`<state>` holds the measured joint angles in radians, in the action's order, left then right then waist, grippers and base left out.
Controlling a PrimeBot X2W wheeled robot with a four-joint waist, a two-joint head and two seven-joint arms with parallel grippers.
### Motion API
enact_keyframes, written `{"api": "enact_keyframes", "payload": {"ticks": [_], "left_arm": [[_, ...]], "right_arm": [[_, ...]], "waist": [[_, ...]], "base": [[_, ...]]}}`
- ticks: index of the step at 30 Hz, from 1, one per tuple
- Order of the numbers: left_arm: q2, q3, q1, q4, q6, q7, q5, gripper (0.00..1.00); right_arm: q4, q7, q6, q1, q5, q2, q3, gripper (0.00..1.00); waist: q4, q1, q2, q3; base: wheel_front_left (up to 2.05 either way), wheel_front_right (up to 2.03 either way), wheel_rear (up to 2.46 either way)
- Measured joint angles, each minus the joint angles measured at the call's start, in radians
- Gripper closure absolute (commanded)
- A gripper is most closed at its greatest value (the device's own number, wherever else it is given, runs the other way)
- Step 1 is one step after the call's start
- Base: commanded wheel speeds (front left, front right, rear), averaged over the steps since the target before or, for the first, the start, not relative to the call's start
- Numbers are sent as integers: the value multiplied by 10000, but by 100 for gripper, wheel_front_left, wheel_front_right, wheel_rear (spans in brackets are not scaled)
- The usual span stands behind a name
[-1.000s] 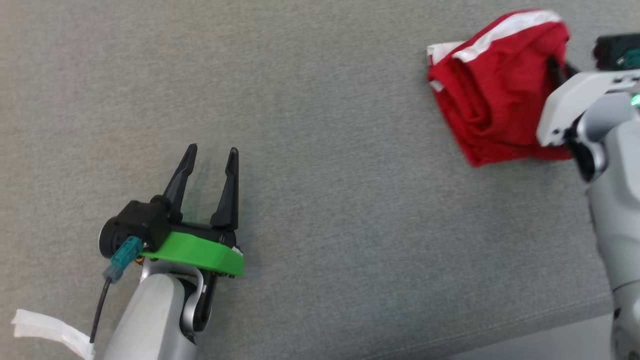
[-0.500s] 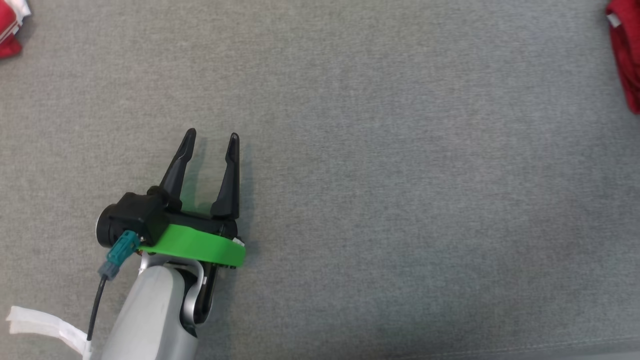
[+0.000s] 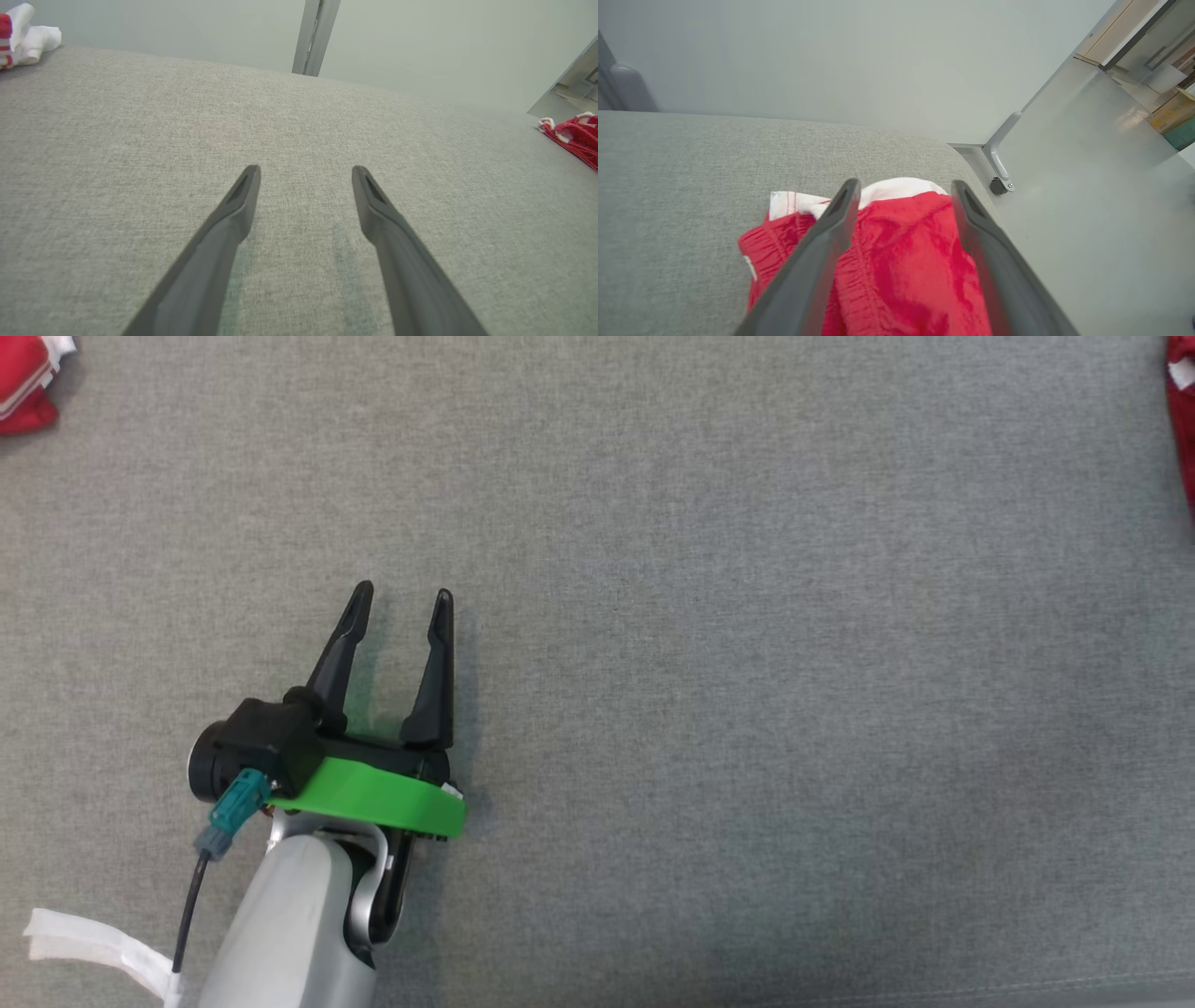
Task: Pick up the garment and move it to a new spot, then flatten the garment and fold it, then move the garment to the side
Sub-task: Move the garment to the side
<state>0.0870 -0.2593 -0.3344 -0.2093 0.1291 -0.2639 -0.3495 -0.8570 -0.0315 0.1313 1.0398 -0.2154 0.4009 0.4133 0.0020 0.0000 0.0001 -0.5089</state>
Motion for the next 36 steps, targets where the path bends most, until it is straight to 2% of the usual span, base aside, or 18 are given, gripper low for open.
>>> {"api": "enact_keyframes", "payload": {"ticks": [7, 12, 22, 27, 31, 36], "left_arm": [[-44, 113, 81, -134, 0, 0, -4, 0], [-75, 382, 328, -314, 0, 2, -33, 0], [-138, 1057, 1386, -830, 0, 0, -100, 0], [-178, 1292, 1976, -888, 0, 0, -102, 0], [-228, 1379, 2362, -888, 0, 0, -100, 0], [-288, 1394, 2712, -882, 0, 0, -136, 0]], "right_arm": [[-2, -941, 0, 58, -15, -692, -631, 0], [-17, -1551, 0, -142, 58, -1427, -1223, 0], [460, -2230, 2, -2236, 305, -3206, -1425, 0], [1315, -2299, 0, -3863, 1005, -3499, -1737, 0], [2215, -2301, 2, -5338, 2368, -3517, -2769, 0], [3335, -2303, 0, -6903, 3076, -3521, -3475, 0]], "waist": [[-70, 0, 0, 631], [-73, 0, 0, 1266], [22, 0, 0, 2757], [140, 0, 0, 3443], [252, 0, 0, 3878], [336, 0, 0, 4278]], "base": [[0, 0, 0], [0, 0, 0], [0, 0, 0], [0, 0, 0], [0, 0, 0], [0, 0, 0]]}}
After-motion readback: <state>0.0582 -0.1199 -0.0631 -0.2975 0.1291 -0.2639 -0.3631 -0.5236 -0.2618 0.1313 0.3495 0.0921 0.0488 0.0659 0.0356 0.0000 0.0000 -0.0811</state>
